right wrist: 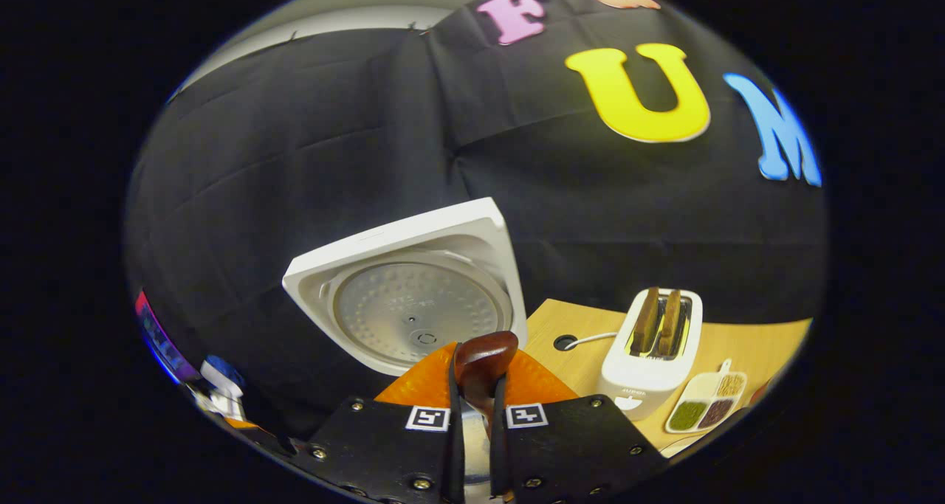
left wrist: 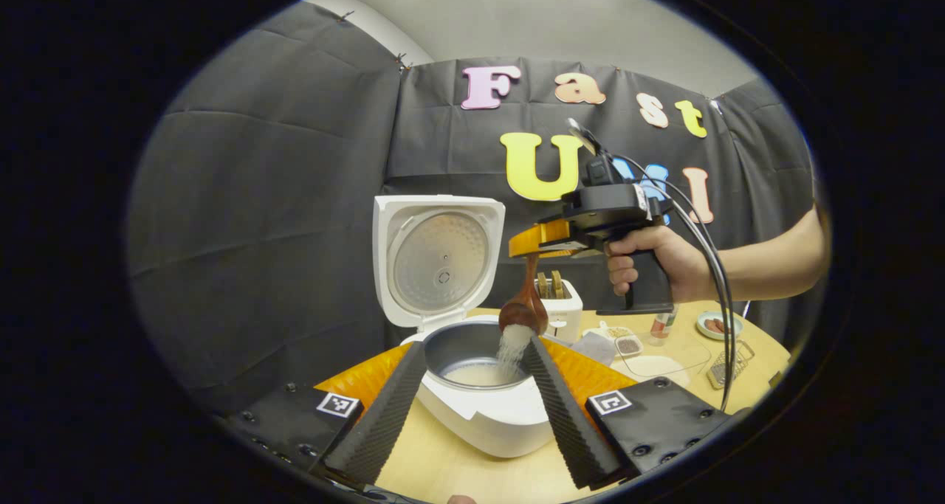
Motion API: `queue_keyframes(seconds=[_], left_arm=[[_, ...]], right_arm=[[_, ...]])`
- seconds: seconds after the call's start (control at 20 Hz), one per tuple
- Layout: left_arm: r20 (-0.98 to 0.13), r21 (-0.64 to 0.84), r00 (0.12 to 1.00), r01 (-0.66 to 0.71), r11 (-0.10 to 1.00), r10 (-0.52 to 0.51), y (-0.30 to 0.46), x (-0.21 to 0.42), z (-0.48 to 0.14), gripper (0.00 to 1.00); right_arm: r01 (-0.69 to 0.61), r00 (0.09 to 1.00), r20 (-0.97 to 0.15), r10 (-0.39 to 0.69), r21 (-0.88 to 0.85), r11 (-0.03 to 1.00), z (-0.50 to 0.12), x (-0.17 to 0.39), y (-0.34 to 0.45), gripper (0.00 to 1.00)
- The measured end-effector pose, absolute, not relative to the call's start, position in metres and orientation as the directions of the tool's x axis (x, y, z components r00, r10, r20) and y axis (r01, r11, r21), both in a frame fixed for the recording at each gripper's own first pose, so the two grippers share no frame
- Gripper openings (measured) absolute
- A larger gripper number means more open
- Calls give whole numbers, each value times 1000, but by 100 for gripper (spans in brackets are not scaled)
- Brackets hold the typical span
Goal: Close the left gripper, press the button to open the rice cooker; take a wooden spoon from the chopstick holder with the right hand, scoop a spoonful of rice and pour it into the rice cooker, then put the wooden spoon back into the chopstick holder.
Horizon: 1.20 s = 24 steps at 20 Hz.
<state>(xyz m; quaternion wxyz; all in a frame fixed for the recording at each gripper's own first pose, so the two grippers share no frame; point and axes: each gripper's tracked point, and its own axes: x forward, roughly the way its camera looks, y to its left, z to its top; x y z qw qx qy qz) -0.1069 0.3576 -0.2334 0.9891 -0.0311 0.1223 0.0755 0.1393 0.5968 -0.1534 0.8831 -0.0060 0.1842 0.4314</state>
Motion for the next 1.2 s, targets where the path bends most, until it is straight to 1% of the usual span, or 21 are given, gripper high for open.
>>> queue_keyframes(seconds=[0.15,0.3,0.4,0.45,0.55,0.65,0.7,0.75,0.8,0.9,1.05,1.2], left_arm=[[-251,-33,956,-164,986,150,354,-117,-234,96],[-247,-22,955,-173,985,162,351,-119,-231,98],[-245,-16,955,-178,984,168,349,-122,-227,97],[-246,-10,953,-184,983,176,350,-124,-227,97],[-248,-10,951,-194,981,186,353,-128,-226,97],[-246,-23,952,-194,981,183,352,-129,-222,99],[-244,-21,952,-194,981,183,351,-129,-221,98],[-240,-19,954,-192,981,182,349,-128,-217,99],[-237,-24,955,-189,982,178,346,-126,-216,96],[-234,-44,958,-181,983,166,338,-121,-213,97],[-229,-52,963,-158,986,143,322,-113,-209,97],[-229,-45,967,-120,992,107,305,-106,-203,99]], right_arm=[[-843,513,-332,792,-18,538,-160,131,614,14],[-882,469,-366,804,-162,442,-160,125,619,14],[-894,447,-374,812,-207,397,-162,124,617,14],[-896,444,-361,820,-198,397,-161,124,619,14],[-892,450,-308,838,-114,437,-151,125,617,14],[-873,461,-249,852,46,486,-138,128,610,14],[-852,468,-227,854,139,504,-132,133,605,13],[-824,474,-219,853,231,517,-126,137,598,13],[-793,474,-221,852,312,522,-125,141,591,13],[-719,486,-222,845,448,531,-126,150,576,13],[-610,524,-208,826,586,533,-130,163,556,13],[-541,565,-213,797,633,554,-127,172,531,13]])
